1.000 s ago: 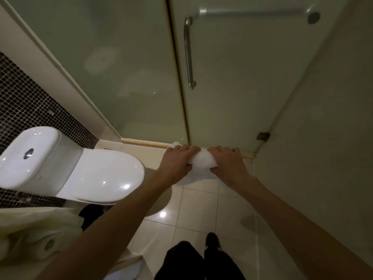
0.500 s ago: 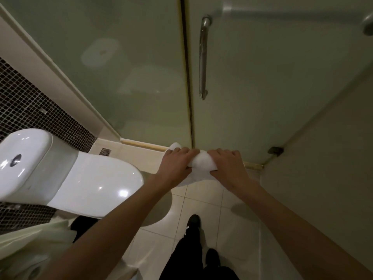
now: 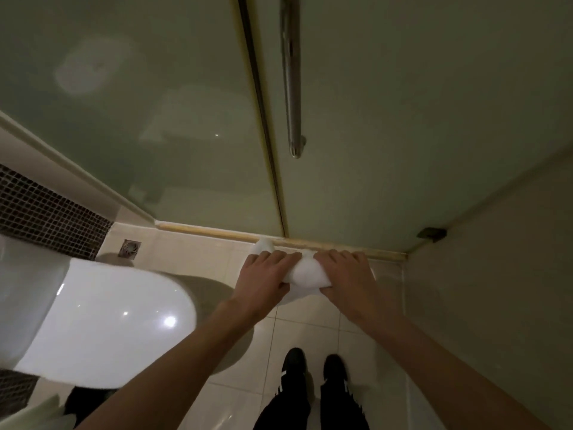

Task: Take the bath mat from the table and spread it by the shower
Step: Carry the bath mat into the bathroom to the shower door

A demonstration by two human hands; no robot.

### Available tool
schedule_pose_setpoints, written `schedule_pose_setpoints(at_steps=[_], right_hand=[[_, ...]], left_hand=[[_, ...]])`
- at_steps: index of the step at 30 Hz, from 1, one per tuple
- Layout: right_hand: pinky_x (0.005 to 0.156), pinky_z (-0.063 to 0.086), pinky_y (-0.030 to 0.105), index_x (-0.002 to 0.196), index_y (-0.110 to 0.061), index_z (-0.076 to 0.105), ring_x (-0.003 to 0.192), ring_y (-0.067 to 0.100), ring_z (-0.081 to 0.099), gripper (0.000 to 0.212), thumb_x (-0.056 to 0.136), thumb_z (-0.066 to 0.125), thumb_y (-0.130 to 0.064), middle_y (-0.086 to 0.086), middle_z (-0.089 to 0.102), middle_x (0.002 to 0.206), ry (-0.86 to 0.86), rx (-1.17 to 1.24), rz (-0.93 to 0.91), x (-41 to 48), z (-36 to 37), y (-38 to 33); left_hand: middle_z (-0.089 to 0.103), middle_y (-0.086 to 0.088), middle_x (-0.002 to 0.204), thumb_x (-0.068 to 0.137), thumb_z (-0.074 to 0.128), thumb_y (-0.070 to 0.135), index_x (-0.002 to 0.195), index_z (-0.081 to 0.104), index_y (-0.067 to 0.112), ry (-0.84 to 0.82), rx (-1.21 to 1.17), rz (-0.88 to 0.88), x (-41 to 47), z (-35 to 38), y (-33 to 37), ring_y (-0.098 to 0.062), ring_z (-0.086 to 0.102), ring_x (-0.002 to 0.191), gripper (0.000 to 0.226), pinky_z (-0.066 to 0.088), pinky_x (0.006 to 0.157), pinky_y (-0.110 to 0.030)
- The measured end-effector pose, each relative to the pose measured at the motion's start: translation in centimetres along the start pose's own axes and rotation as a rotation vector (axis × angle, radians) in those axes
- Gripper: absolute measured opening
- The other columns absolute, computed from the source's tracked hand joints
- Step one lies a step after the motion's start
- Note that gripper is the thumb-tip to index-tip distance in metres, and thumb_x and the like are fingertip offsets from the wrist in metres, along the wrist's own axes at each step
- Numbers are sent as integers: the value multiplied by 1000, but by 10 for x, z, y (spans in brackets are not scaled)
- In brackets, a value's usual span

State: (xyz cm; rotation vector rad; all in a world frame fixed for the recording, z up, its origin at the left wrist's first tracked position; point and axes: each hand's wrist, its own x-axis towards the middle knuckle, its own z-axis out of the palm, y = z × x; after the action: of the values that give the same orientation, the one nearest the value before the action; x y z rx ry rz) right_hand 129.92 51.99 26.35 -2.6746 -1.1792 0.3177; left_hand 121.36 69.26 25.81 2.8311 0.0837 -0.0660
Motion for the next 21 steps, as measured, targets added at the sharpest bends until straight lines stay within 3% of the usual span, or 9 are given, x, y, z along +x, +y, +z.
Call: schedule_pose_setpoints(at_steps=[4, 8, 12, 17, 21], right_hand=[[80, 49, 43, 105, -11, 68, 84, 30, 65, 41, 65, 77, -15, 9, 70, 96, 69, 54, 1, 17, 50, 31], [72, 51, 38, 99, -15, 69, 75, 26, 65, 45, 55, 80, -18, 4, 70, 88, 84, 6, -3, 38, 116, 67], [72, 51, 38, 101, -14, 69, 77, 27, 64, 50, 53, 81, -18, 4, 70, 90, 67, 5, -16, 62, 196, 102], [89, 41, 43, 118, -10, 58, 102, 29, 54, 41, 78, 67, -15, 7, 60, 110, 21, -16, -41, 93, 309, 141], [88, 44, 46, 112, -5, 61, 99, 32, 58, 43, 71, 74, -11, 11, 63, 105, 34, -1, -51, 115, 385, 169]], left_hand=[[70, -4, 104, 65, 77, 10, 121, 65, 15, 35, -16, 50, 24, 57, -13, -28, 64, 86, 57, 48, 73, -38], [72, -3, 101, 55, 81, 10, 117, 66, 11, 61, -10, 46, 48, 133, -33, -26, 67, 82, 64, 51, 70, -37], [67, -3, 112, 67, 73, 17, 122, 62, 17, -4, -10, 1, 72, 218, -63, -28, 62, 97, 56, 44, 81, -36], [52, 3, 134, 85, 60, 34, 136, 44, 28, -53, 65, 18, 96, 330, -110, -20, 49, 116, 53, 30, 92, -28], [52, 4, 137, 89, 57, 35, 137, 42, 28, -15, 88, 49, 115, 408, -142, -19, 48, 118, 50, 28, 93, -28]])
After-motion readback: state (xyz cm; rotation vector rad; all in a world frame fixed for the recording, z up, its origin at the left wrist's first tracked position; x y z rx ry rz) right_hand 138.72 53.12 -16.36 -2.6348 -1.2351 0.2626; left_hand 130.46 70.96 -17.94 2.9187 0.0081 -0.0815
